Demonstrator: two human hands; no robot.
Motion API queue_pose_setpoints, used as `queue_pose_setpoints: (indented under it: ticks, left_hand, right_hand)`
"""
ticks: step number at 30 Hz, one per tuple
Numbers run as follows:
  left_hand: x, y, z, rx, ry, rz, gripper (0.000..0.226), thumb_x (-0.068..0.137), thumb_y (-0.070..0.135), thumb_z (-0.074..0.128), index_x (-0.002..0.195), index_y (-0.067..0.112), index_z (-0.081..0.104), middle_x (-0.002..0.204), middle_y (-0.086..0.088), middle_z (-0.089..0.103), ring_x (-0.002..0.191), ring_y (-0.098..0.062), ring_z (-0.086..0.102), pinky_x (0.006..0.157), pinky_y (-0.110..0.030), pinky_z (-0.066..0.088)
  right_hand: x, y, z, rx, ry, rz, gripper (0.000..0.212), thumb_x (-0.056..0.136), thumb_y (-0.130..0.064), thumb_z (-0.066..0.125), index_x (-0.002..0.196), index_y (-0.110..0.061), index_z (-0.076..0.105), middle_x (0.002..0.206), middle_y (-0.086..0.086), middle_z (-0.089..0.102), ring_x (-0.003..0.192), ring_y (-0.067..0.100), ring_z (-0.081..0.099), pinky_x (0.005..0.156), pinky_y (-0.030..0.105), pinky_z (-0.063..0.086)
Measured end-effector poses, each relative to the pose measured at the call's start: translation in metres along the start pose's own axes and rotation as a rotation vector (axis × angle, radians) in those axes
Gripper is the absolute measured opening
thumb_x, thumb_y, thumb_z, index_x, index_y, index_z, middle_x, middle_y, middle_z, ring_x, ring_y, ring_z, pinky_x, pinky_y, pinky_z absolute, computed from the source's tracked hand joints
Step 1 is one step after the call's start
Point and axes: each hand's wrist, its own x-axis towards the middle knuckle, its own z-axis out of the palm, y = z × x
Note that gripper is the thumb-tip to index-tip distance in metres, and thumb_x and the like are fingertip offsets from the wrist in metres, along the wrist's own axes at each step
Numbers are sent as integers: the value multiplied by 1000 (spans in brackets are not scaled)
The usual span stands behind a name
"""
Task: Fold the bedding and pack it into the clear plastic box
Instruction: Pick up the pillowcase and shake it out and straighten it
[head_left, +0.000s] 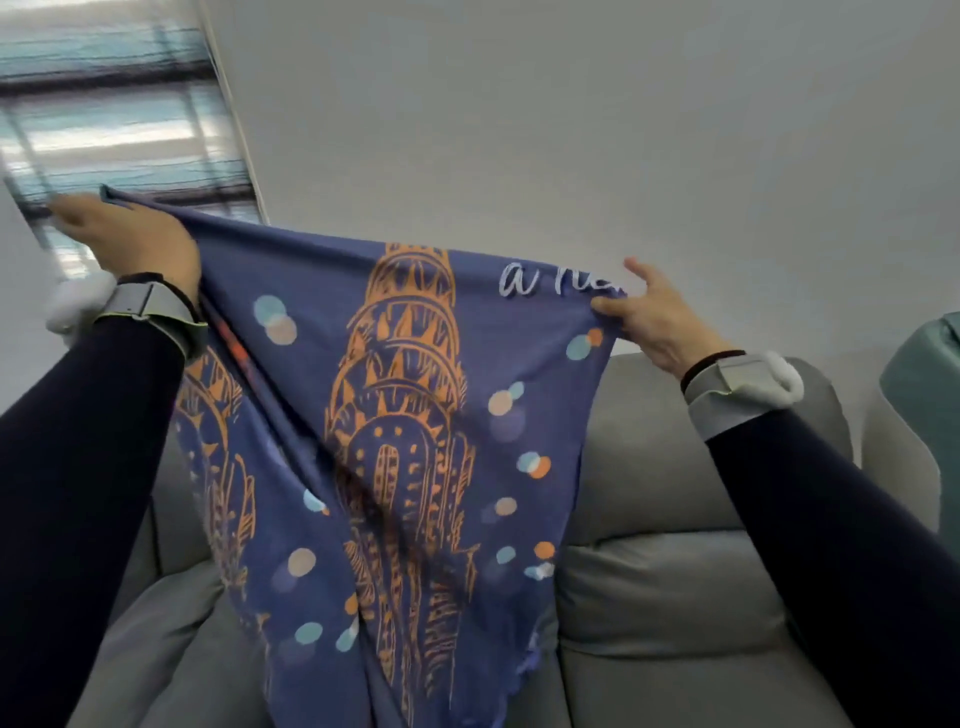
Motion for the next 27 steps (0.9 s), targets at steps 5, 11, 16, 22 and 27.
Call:
queue_pose_setpoints:
  ticks: [5, 11, 16, 22, 27]
  left_hand:
    - [-18, -2, 8, -10, 40, 34, 46, 98, 18, 25, 141, 3, 28, 148, -10, 35, 131, -28, 43, 105, -32, 31]
    - [-12, -13, 2, -17, 57, 63, 36, 94, 13, 27, 128, 9, 38, 140, -12, 45, 126, -32, 46, 101, -36, 34]
    - [-17, -7, -5, -50, 81, 74, 11, 94, 15, 26, 102, 19, 31, 135, -12, 48, 122, -31, 49, 96, -36, 34]
    - [-21, -6, -8, -86, 126, 111, 16, 93, 13, 24, 98, 25, 33, 134, -13, 48, 122, -32, 48, 96, -36, 33]
    - [-10, 0, -5, -133, 154, 144, 17, 94, 15, 25, 107, 18, 35, 133, -12, 49, 121, -26, 51, 97, -26, 34]
  right_hand:
    - [7, -14, -9, 40, 219, -225, 33, 91, 1, 54, 121, -12, 56, 87, 2, 62, 62, 2, 61, 64, 17, 52]
    - [8, -13, -12, -183, 235, -211, 39, 84, -17, 68, 121, -10, 59, 88, 11, 68, 80, 20, 63, 85, 40, 55]
    - [3, -35, -11, 102, 218, -315, 24, 86, -17, 67, 110, -19, 61, 78, 1, 64, 64, 7, 61, 65, 22, 53]
    - [10, -20, -13, -253, 213, -297, 25, 88, -16, 64, 111, -7, 68, 85, 5, 68, 71, 5, 61, 73, 18, 50]
    - [14, -43, -13, -285, 287, -421, 35, 87, -7, 59, 123, -6, 62, 95, -1, 64, 90, 9, 58, 92, 20, 46]
